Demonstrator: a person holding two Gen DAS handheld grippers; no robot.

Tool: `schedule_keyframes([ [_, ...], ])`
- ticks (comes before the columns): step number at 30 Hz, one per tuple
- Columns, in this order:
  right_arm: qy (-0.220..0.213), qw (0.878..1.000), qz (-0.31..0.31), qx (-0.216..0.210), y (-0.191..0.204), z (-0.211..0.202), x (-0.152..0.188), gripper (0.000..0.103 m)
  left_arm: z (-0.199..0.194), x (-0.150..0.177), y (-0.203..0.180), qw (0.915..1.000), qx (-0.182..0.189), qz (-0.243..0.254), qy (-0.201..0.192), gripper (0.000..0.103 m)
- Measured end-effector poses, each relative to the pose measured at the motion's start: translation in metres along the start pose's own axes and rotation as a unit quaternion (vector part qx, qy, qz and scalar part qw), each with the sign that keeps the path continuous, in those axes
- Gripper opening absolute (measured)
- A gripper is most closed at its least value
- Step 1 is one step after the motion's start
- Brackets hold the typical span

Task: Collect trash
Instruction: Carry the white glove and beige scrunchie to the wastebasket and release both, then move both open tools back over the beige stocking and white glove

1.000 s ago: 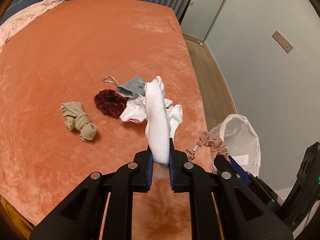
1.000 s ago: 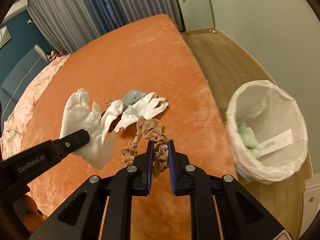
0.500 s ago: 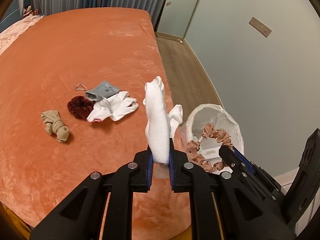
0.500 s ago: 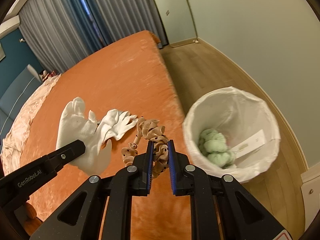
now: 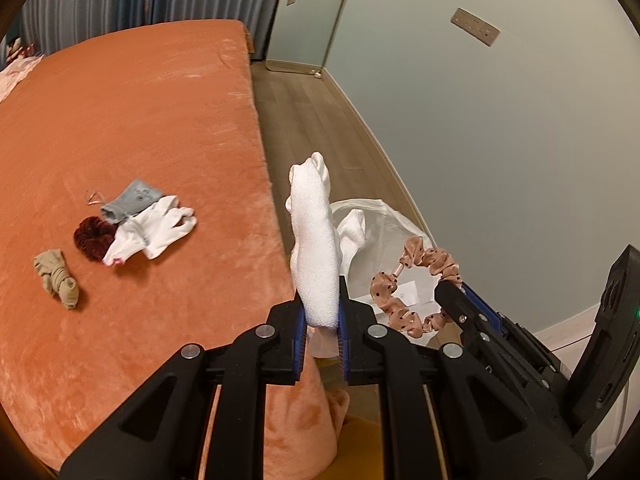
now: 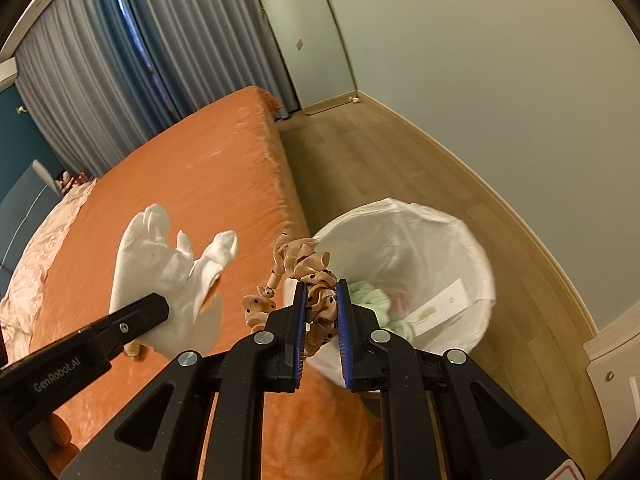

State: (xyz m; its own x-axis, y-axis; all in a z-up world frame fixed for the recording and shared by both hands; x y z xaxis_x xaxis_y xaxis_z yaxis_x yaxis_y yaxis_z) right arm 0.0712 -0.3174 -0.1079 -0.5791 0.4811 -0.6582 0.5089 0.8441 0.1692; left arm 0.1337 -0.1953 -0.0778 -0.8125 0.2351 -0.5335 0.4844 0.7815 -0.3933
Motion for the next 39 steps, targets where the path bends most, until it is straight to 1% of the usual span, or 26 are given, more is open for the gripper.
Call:
schedule_keyframes([
  [5,0.001,1.0,0.012,0.013,-0.022,0.005,-0.006,0.014,0.016,-0.008,-0.023,0.9997,0.014,0.021,0.001,0.013],
  [8,0.002,1.0,0.017,0.021,-0.034,0.008,-0.01,0.014,0.027,-0.013,-0.033,0.9995,0.022,0.022,0.007,0.013],
  [11,0.003,0.999,0.021,0.027,-0.044,0.012,-0.013,0.014,0.035,-0.02,-0.041,0.9993,0.029,0.024,0.002,0.015],
  [12,0.003,0.999,0.022,0.029,-0.047,0.013,-0.015,0.014,0.037,-0.023,-0.045,0.9992,0.03,0.026,-0.002,0.018],
  [13,0.003,0.999,0.022,0.032,-0.049,0.015,-0.017,0.014,0.038,-0.025,-0.046,0.9992,0.03,0.027,-0.004,0.025],
  [14,0.002,0.999,0.021,0.033,-0.05,0.014,-0.018,0.014,0.04,-0.028,-0.048,0.9992,0.029,0.027,-0.005,0.03],
  [16,0.0,0.999,0.021,0.038,-0.051,0.015,-0.023,0.015,0.04,-0.033,-0.051,0.9993,0.025,0.025,-0.011,0.047],
  [17,-0.002,0.999,0.022,0.04,-0.052,0.016,-0.026,0.02,0.04,-0.034,-0.051,0.9994,0.022,0.024,-0.015,0.05],
  [19,-0.007,0.999,0.025,0.044,-0.052,0.017,-0.031,0.022,0.038,-0.037,-0.048,0.9995,0.011,0.021,-0.022,0.063],
  [21,-0.01,0.999,0.025,0.045,-0.051,0.017,-0.034,0.035,0.036,-0.039,-0.041,0.9994,0.002,0.018,-0.028,0.064],
  [23,-0.014,0.999,0.022,0.047,-0.047,0.017,-0.036,0.04,0.035,-0.039,-0.033,0.9995,-0.003,0.014,-0.028,0.064],
  [29,-0.009,0.999,0.008,0.04,-0.031,0.019,-0.035,0.04,0.028,-0.038,0.001,0.9991,-0.023,-0.011,-0.033,0.064],
  [31,-0.007,0.999,0.005,0.037,-0.026,0.018,-0.033,0.041,0.024,-0.037,0.011,0.9988,-0.029,-0.019,-0.035,0.064],
  [35,-0.005,0.999,-0.006,0.035,-0.012,0.016,-0.027,0.047,0.014,-0.033,0.029,0.998,-0.038,-0.032,-0.039,0.064],
  [39,-0.002,0.999,-0.022,0.032,0.005,0.014,-0.021,0.048,0.004,-0.029,0.046,0.9972,-0.047,-0.043,-0.04,0.067],
])
Point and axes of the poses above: each gripper's, at about its wrist camera, not at the fingertips, and z roughly the way its jaws point, y to its left, x to its underside, the point moved 7 cm from there along z, roughly the way its jaws point, and after that the axes turned 6 degrees about x, right-handed, at the moved point
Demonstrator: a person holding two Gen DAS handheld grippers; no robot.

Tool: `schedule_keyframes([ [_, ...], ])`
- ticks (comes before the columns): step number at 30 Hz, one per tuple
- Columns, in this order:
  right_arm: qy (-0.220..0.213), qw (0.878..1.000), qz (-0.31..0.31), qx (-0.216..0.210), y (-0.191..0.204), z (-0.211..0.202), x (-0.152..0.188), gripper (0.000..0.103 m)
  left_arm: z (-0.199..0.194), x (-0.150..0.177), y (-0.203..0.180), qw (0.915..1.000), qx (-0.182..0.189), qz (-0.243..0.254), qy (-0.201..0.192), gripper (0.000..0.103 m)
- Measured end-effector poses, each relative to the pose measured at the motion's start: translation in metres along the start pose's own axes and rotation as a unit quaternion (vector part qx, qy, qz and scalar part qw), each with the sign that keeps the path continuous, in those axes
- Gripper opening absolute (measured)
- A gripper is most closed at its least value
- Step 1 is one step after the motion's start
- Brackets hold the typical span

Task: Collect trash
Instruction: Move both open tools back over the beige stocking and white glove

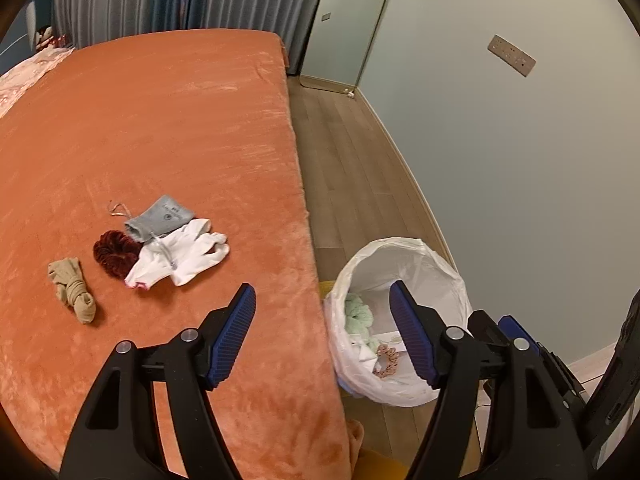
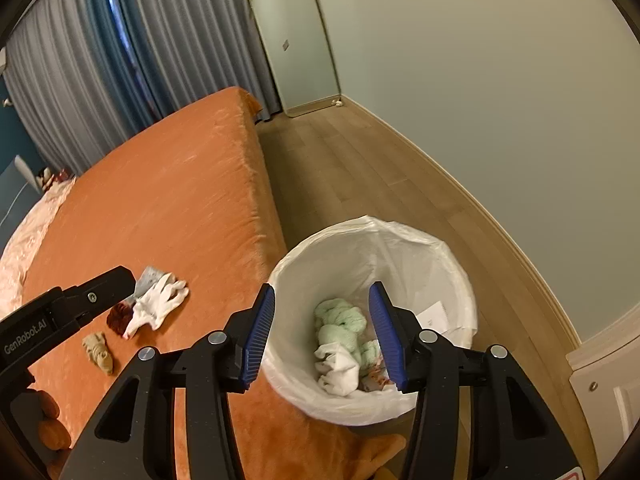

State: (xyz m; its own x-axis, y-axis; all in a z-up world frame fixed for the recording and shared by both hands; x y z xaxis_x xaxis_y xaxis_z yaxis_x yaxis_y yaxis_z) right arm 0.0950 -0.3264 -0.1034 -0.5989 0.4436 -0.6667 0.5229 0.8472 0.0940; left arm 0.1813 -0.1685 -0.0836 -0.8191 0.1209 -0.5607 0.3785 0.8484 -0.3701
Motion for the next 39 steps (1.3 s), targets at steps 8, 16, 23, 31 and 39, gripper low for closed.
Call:
schedule_keyframes([
  [8,0.001,1.0,-0.026,-0.014,0.039,-0.009,0.008,0.053,-0.021,0.003,0.044,0.9994,-0.017,-0.03,-0.009,0.068],
  [16,0.005,0.998,-0.051,-0.025,0.081,-0.015,0.021,0.056,-0.038,0.01,0.088,0.9974,-0.038,-0.06,-0.015,0.071],
  [23,0.014,0.996,-0.076,-0.035,0.119,-0.014,0.035,0.056,-0.049,0.024,0.141,0.9929,-0.063,-0.1,-0.012,0.072],
  [31,0.031,0.994,-0.096,-0.047,0.161,-0.005,0.053,0.056,-0.056,0.039,0.207,0.9859,-0.09,-0.142,0.002,0.073],
  [39,0.057,0.991,-0.109,-0.056,0.204,0.023,0.064,0.056,-0.049,0.049,0.278,0.9728,-0.117,-0.199,0.02,0.079],
])
Point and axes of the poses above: each gripper's, at about its wrist camera, not at the fingertips, and z roughly the way its jaws point, y to its left, x to its underside, the point moved 7 cm from there along z, roughly the way its jaws point, and after that the axes turned 6 degrees about x, right-handed, at the moved point
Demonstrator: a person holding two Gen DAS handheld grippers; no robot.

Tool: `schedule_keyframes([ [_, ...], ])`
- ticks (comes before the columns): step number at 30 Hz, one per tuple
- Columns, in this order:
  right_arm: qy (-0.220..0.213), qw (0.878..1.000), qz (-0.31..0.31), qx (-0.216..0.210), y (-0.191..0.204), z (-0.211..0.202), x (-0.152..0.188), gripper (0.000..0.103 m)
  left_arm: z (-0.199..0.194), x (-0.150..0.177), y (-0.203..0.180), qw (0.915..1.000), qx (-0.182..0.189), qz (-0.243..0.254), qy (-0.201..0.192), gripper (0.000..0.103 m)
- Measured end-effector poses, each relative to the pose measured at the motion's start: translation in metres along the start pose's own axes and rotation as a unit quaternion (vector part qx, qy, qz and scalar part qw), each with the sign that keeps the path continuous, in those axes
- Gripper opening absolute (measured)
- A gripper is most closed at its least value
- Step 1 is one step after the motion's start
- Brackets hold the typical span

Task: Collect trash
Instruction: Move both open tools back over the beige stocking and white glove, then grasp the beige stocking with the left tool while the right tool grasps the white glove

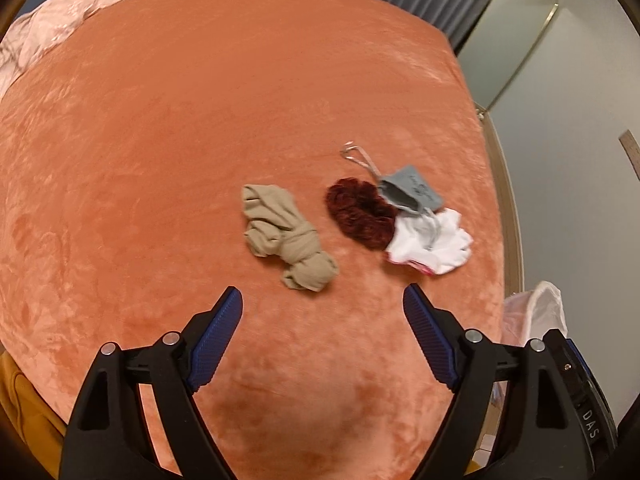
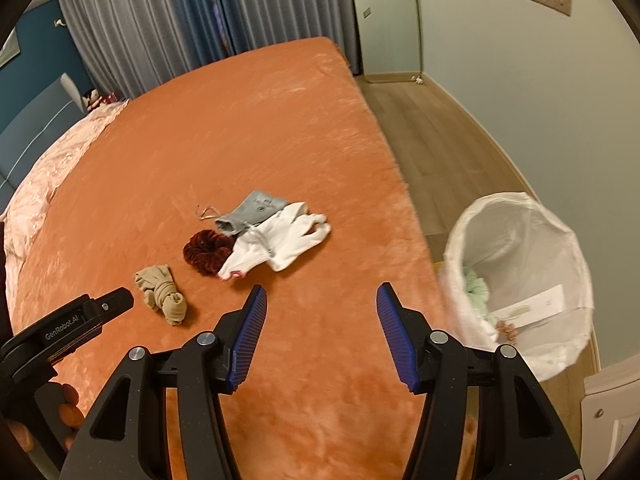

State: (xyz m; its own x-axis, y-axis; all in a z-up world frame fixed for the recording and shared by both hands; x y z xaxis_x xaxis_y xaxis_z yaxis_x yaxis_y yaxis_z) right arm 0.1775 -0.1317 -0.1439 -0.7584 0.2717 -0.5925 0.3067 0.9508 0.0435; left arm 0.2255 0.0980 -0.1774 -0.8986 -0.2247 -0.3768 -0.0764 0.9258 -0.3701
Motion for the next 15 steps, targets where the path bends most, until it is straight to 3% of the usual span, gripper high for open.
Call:
schedule_keyframes([
  [8,0.038,0.999,-0.012,-0.013,0.044,0.052,-0.008,0.056,0.039,-0.021,0.043,0.9973,-0.004,-0.059,0.044,0.079],
  [15,0.071,0.997,-0.005,-0.013,0.066,0.098,-0.014,0.056,0.076,-0.036,0.054,0.9918,0.002,-0.1,0.08,0.079],
])
Point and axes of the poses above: each gripper's, at about its wrist camera, not at the fingertips, and z roughly the way its jaws point, y to its left, x to its underside, the point moved 7 cm from there along z, roughly the way its jaws point, and after that the axes turned 6 degrees about x, right-handed, at the moved point
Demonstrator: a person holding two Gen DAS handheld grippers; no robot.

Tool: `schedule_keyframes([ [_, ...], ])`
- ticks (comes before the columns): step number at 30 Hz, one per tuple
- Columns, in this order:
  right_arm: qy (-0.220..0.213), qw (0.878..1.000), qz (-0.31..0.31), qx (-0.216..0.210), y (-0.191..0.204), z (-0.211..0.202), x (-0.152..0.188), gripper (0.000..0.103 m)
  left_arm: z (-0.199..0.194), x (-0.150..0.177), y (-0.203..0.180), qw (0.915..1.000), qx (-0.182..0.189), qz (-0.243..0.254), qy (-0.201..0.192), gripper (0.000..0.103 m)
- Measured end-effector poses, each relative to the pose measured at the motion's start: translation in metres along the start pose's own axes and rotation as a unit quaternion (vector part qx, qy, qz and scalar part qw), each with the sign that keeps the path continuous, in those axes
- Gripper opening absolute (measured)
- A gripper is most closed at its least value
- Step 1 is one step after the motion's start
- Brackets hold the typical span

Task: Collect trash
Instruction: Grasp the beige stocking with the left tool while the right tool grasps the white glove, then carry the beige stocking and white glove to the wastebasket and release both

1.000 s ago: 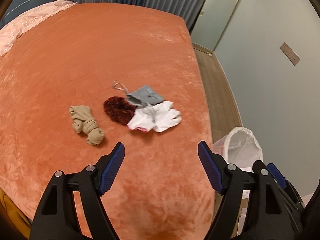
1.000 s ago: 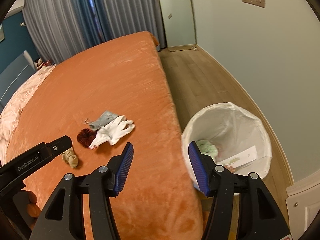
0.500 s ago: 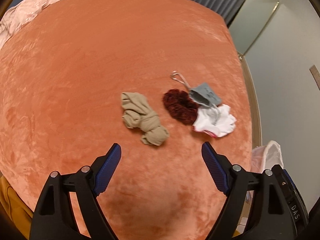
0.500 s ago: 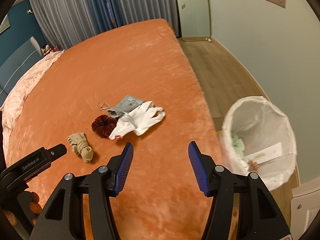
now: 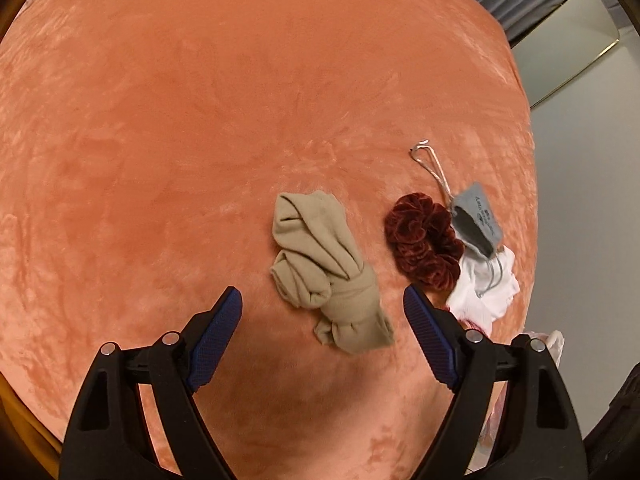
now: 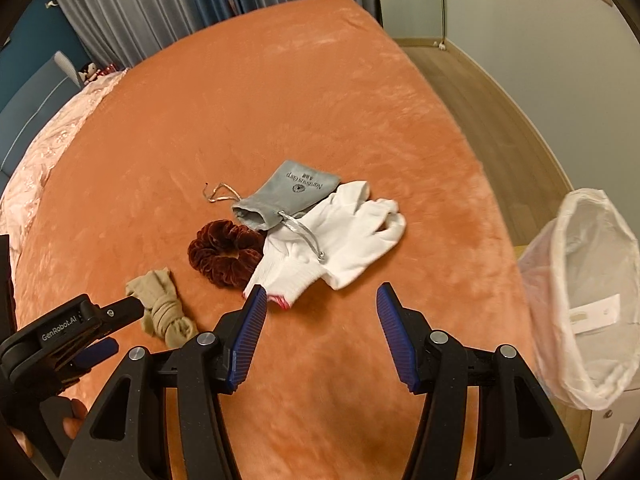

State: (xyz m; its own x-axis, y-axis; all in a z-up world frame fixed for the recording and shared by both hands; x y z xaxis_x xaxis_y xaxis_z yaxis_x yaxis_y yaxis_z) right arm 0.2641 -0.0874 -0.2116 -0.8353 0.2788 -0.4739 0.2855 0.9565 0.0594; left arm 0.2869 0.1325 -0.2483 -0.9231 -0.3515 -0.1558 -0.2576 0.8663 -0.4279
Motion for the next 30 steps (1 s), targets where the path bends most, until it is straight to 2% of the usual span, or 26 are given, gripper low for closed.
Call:
schedule_keyframes([
  [8,0.036,0.999,0.002,0.006,0.01,0.041,0.002,0.056,0.036,-0.005,-0.002,0.9994,-0.008,-0.007,0.032,0.078],
  [10,0.045,0.999,0.001,0.005,0.012,0.05,0.004,0.051,0.045,-0.003,-0.002,0.9989,-0.013,-0.004,0.044,0.07],
  [13,0.063,0.998,0.007,0.0,0.012,0.062,0.01,0.034,0.05,0.0,-0.003,0.9986,-0.029,0.014,0.042,0.062],
  [15,0.077,0.997,0.008,-0.007,0.014,0.068,0.018,0.012,0.05,0.001,-0.005,0.9983,-0.034,0.028,0.039,0.057],
  [18,0.081,0.997,0.01,-0.017,0.015,0.067,0.026,0.006,0.048,0.003,-0.008,0.998,-0.029,0.041,0.038,0.048],
  [24,0.056,0.998,0.01,-0.025,0.008,0.034,0.029,0.005,0.024,0.014,-0.016,0.9982,-0.015,0.053,0.024,0.045],
  [30,0.014,0.999,0.027,-0.036,-0.01,-0.017,0.022,0.005,-0.008,0.031,-0.049,0.9961,0.002,0.089,0.0,0.045],
])
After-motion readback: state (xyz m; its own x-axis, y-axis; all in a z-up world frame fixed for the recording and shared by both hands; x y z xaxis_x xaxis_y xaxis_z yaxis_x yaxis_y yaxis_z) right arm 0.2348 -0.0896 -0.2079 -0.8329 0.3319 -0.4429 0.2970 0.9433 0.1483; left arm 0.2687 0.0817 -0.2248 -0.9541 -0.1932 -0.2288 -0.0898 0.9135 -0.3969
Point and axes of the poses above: each gripper's, at about its wrist camera, not at the fingertips, and z roughly the way its jaws point, y to its left, x to its underside, the point moved 7 cm from there along z, roughly the way its jaws point, and after that the axes turned 6 degrees about x, right-handed, at the moved point
